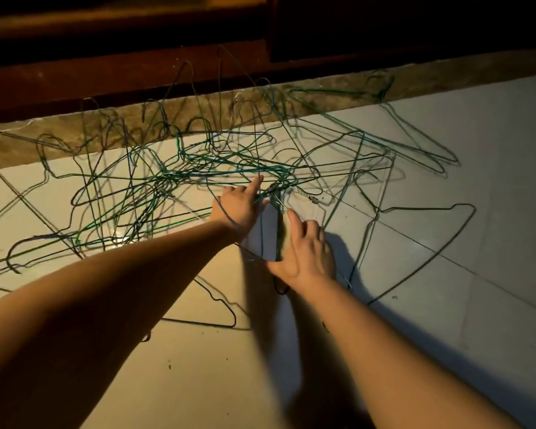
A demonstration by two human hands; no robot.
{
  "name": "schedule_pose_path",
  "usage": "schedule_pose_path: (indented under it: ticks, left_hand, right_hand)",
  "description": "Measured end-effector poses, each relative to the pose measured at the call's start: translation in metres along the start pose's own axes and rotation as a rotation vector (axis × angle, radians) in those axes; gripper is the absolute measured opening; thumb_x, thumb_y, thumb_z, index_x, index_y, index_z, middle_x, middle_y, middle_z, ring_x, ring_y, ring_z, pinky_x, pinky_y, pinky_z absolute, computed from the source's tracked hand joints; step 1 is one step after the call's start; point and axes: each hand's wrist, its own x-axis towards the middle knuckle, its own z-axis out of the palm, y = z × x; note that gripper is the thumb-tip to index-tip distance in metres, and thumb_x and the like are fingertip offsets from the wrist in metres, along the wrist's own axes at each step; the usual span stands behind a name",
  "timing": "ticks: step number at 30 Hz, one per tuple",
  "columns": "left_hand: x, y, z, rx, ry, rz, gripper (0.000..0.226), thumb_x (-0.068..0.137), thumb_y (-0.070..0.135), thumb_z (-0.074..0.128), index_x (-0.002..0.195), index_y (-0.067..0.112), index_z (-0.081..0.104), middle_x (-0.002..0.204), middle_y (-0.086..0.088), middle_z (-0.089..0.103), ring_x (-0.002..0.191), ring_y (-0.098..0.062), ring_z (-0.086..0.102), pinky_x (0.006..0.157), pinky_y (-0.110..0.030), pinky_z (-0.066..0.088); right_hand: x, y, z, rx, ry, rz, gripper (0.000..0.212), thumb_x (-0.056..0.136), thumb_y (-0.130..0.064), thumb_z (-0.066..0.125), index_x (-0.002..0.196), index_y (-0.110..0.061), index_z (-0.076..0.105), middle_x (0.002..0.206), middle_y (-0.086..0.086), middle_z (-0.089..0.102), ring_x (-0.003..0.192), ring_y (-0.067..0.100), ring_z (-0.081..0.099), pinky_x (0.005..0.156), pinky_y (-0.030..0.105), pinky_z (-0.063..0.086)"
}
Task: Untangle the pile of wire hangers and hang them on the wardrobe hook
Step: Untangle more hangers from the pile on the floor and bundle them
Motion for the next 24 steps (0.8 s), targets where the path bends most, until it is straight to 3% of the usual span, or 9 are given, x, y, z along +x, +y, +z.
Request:
schedule_pose_path:
  ticks: [4,7,8,11,14,17,20,22,24]
  left_hand:
    - [0.009,0.005,0.004,-0.18,0.099,-0.058,0.035,0.096,0.031,0.045,0.123,0.01,0.046,0.098,-0.022,0.065,0.093,-0.039,0.059,0.071,-0.038,0.042]
    - [0.007,0.006,0.007,-0.271,0.13,-0.11,0.029,0.095,0.027,0.048,0.113,0.005,0.046,0.092,-0.023,0.064,0.086,-0.039,0.06,0.067,-0.038,0.041]
    - [0.005,0.006,0.007,-0.301,0.137,-0.131,0.029,0.094,0.027,0.05,0.113,0.005,0.046,0.093,-0.022,0.064,0.086,-0.038,0.06,0.068,-0.038,0.042]
    - [0.003,0.006,0.005,-0.409,0.131,-0.157,0.03,0.091,0.025,0.056,0.114,0.008,0.046,0.094,-0.019,0.066,0.086,-0.036,0.061,0.067,-0.034,0.041]
    - [-0.004,0.01,0.007,-0.506,0.104,-0.083,0.043,0.089,0.023,0.06,0.126,0.011,0.042,0.107,-0.013,0.067,0.097,-0.033,0.062,0.077,-0.032,0.044]
    - [-0.008,0.019,0.012,-0.615,0.083,-0.147,0.043,0.089,0.022,0.06,0.126,0.009,0.041,0.117,-0.011,0.064,0.106,-0.031,0.06,0.079,-0.026,0.041]
    - [-0.006,0.024,0.014,-0.675,0.125,-0.235,0.031,0.089,0.022,0.059,0.114,0.007,0.049,0.111,-0.011,0.066,0.101,-0.03,0.061,0.082,-0.033,0.045]
    - [-0.003,0.027,0.011,-0.899,0.11,-0.318,0.012,0.09,0.015,0.057,0.102,0.015,0.052,0.105,-0.009,0.063,0.097,-0.025,0.06,0.086,-0.035,0.047]
    - [-0.001,0.031,0.007,-1.206,0.095,-0.445,0.022,0.09,0.006,0.054,0.086,0.027,0.047,0.092,-0.002,0.057,0.085,-0.019,0.057,0.081,-0.032,0.049]
  right_hand:
    - [-0.002,0.003,-0.009,0.148,0.042,0.118,0.077,0.083,-0.061,0.051,0.144,-0.023,0.022,0.139,0.014,0.041,0.124,0.03,0.042,0.093,0.035,0.04]
    - [0.01,0.01,-0.019,0.216,0.085,0.156,0.037,0.098,-0.041,0.036,0.123,-0.02,0.053,0.115,0.01,0.062,0.098,0.027,0.057,0.072,0.03,0.042]
    - [0.015,0.013,-0.021,0.251,0.079,0.151,0.032,0.099,-0.035,0.035,0.114,-0.02,0.059,0.106,0.01,0.066,0.09,0.027,0.058,0.069,0.03,0.044]
    - [0.028,0.019,-0.021,0.448,0.004,0.162,0.022,0.094,-0.03,0.047,0.102,-0.02,0.064,0.097,0.001,0.067,0.088,0.023,0.059,0.073,0.029,0.047]
    - [0.035,0.02,-0.016,0.647,-0.034,0.163,0.005,0.087,-0.019,0.059,0.088,-0.022,0.063,0.086,-0.007,0.06,0.088,0.017,0.055,0.068,0.022,0.039]
    - [0.035,0.02,-0.014,0.763,0.009,0.112,0.01,0.081,-0.008,0.064,0.081,-0.018,0.061,0.089,-0.005,0.051,0.092,0.014,0.049,0.072,0.021,0.034]
    - [0.035,0.02,-0.014,0.787,0.012,0.061,0.006,0.082,-0.011,0.065,0.08,-0.016,0.062,0.097,-0.001,0.051,0.093,0.013,0.048,0.08,0.023,0.036]
    - [0.038,0.021,-0.016,0.809,0.009,0.055,0.006,0.086,-0.018,0.062,0.086,-0.014,0.067,0.091,-0.002,0.053,0.09,0.015,0.051,0.075,0.023,0.038]
    - [0.042,0.024,-0.015,0.737,0.045,0.052,0.016,0.089,-0.023,0.06,0.096,-0.013,0.07,0.096,-0.003,0.052,0.091,0.013,0.052,0.072,0.021,0.038]
